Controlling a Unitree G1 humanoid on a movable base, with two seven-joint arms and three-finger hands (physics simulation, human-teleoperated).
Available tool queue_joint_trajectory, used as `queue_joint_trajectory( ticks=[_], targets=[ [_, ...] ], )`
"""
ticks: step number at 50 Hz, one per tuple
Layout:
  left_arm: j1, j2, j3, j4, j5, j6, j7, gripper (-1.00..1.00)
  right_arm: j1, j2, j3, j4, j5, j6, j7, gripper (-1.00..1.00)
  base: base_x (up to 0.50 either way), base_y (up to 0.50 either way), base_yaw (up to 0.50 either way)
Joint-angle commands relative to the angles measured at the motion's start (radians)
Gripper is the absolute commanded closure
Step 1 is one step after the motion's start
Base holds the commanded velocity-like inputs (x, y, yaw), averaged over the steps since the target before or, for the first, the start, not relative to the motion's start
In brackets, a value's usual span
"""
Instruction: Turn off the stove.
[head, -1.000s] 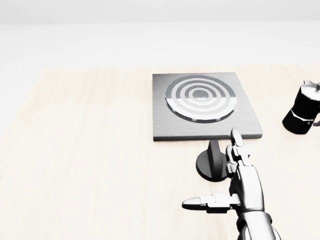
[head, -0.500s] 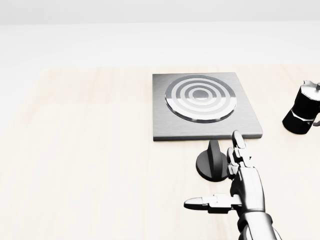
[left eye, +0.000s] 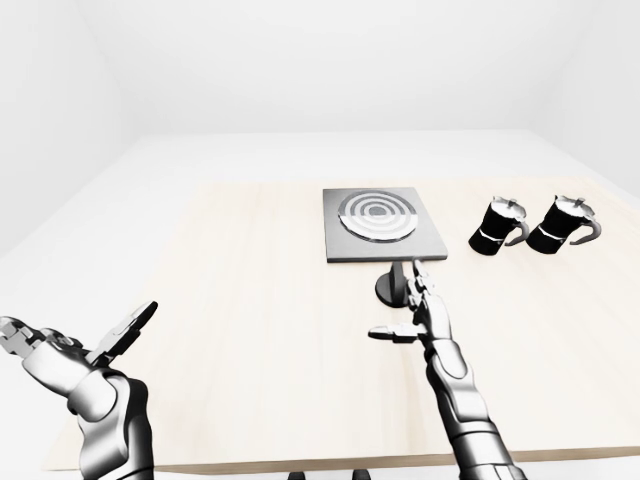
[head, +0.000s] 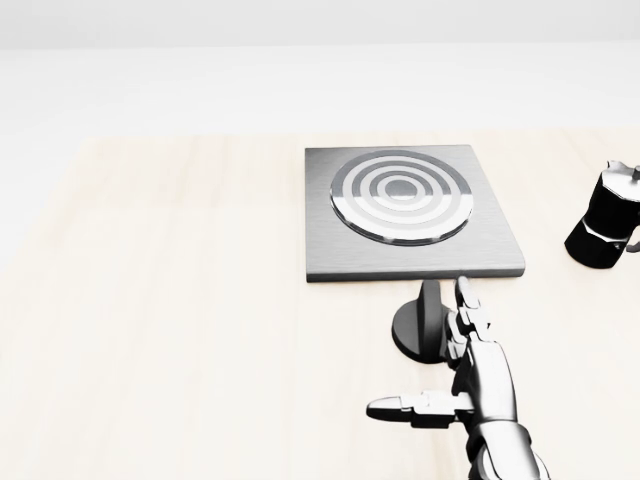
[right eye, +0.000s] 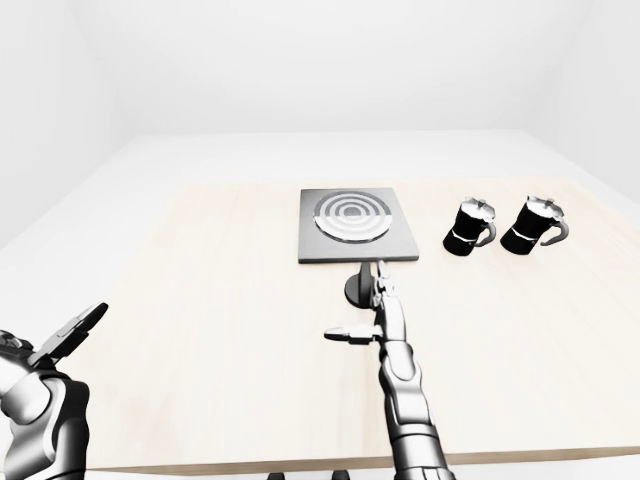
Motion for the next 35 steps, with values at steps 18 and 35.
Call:
queue_joint_trajectory(
  ticks=[18, 35],
  targets=[
    [0.003, -0.001, -0.001, -0.003, 0.0, -0.005, 0.0, -1.0, 0.017, 0.043, 0.062, 0.077, -0.005, 0.0, -0.007, -1.0, 0.0, 0.0, 0.0],
    [-0.002, 0.001, -0.003, 0.01, -0.004, -0.011, 0.0, -1.0, -0.074, 0.085, 0.116, 0.094, -0.05, 0.012, -0.019, -1.0, 0.0, 0.0, 0.0]
  ],
)
